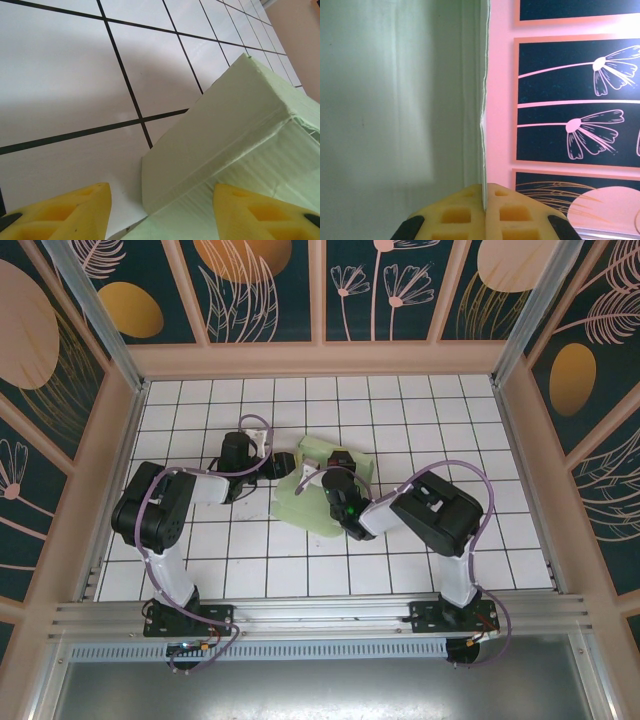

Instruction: Fold the paper box

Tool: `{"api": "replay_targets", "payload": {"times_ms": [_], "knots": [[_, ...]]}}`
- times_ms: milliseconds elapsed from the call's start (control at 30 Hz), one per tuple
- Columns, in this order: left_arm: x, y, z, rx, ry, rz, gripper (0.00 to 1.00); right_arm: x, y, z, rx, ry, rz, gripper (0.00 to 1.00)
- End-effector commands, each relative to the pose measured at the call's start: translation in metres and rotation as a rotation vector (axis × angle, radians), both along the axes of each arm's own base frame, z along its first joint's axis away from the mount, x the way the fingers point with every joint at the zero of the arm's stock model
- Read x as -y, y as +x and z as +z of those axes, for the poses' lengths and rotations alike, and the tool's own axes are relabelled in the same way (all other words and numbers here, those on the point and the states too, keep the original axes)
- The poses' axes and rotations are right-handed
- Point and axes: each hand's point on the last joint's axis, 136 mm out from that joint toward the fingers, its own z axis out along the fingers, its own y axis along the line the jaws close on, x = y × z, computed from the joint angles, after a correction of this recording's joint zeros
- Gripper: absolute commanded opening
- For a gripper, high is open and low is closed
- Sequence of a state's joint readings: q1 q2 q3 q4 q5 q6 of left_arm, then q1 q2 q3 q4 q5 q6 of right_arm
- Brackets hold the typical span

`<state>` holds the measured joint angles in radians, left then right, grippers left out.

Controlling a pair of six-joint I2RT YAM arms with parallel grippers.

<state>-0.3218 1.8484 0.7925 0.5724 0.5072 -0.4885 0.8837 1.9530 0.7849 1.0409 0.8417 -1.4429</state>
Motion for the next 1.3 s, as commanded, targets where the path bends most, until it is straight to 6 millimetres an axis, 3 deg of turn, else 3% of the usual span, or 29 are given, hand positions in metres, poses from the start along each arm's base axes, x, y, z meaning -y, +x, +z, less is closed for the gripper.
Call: {"api": "replay_targets", "payload": {"times_ms": [0,467,633,1267], "knots": [[0.003,0.003,-0.004,0.017,0.017,-0.014,0.55,0.001,-0.001,0.003,0.046,0.01,-0.018,0.0],[0.006,0.012,-0.013,-0.008,0.02,-0.011,0.54,-0.013,-0.007,0.005,0.039,0.045,0.023,0.0],[0.008,0.017,-0.013,-0.016,0.01,-0.007,0.49,-0.02,-0.013,0.006,0.014,0.065,0.053,0.0],[0.021,0.024,0.001,0.013,-0.032,-0.006,0.41,-0.028,-0.013,-0.015,-0.07,0.075,0.052,0.0]]}}
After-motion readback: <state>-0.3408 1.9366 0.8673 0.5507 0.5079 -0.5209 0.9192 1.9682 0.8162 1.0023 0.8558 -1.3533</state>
